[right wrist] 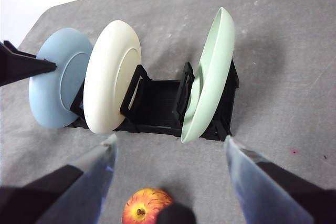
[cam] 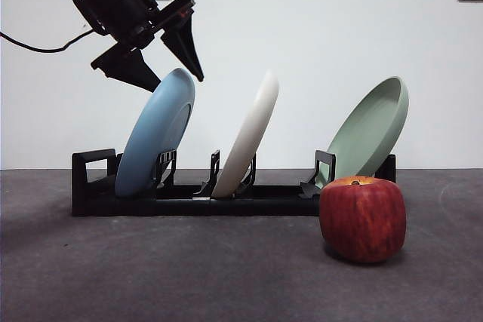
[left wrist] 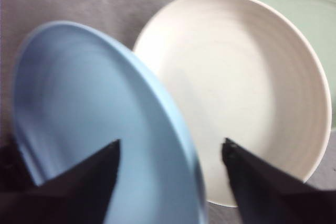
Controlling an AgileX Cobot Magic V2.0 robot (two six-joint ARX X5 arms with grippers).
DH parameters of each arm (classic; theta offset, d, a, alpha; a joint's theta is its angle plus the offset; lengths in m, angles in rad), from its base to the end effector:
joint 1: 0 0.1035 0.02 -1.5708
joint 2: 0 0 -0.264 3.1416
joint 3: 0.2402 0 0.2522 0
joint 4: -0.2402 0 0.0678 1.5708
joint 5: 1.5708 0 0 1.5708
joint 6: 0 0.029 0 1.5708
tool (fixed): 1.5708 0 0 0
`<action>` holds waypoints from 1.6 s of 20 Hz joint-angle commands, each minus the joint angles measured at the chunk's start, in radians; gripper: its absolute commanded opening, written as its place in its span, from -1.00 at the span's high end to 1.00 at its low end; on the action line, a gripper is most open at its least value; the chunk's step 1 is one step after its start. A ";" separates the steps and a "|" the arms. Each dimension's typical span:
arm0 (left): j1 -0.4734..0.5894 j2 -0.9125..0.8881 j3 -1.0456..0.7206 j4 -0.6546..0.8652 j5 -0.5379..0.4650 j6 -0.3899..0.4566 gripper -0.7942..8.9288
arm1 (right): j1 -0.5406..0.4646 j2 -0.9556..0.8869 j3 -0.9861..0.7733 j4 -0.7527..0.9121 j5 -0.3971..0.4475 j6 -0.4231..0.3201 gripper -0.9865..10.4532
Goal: Take the blue plate from the plate rack,put the plate on the table,take the apple from the table,put the apple in the plate
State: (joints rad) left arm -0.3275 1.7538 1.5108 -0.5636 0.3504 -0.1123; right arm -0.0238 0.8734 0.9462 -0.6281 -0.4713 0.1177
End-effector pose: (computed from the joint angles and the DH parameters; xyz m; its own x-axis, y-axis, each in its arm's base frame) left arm 0.3623 -0.1336 0.2938 0.5049 -0.5341 -0.6781 0.4471 0.8338 -0.3238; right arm 0.1702 0.0091 0.3342 0.7677 0.4359 -0.4697 -0.3001 0.8922 0.3375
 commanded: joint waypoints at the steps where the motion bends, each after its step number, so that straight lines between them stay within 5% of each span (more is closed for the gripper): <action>1: 0.000 0.005 -0.003 -0.004 -0.002 0.022 0.88 | 0.001 -0.001 0.002 0.006 0.000 -0.003 0.22; 9: 0.000 -0.017 0.144 -0.107 0.053 0.039 0.85 | 0.001 -0.001 0.002 0.006 0.000 -0.002 0.22; 18: -0.091 -0.124 0.646 -0.713 0.028 0.225 0.85 | 0.001 -0.001 0.002 0.006 0.000 -0.003 0.22; 26: -0.414 -0.355 0.603 -0.829 -0.433 0.164 0.85 | 0.000 -0.001 0.002 0.005 0.002 -0.003 0.22; 32: -0.683 -0.475 0.190 -0.829 -0.721 -0.046 0.85 | 0.000 -0.001 0.002 0.005 0.005 -0.003 0.22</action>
State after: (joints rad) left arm -1.0027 1.2808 1.7191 -1.3399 -0.3588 -0.0994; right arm -0.0238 0.8734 0.9462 -0.6281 -0.4686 0.1177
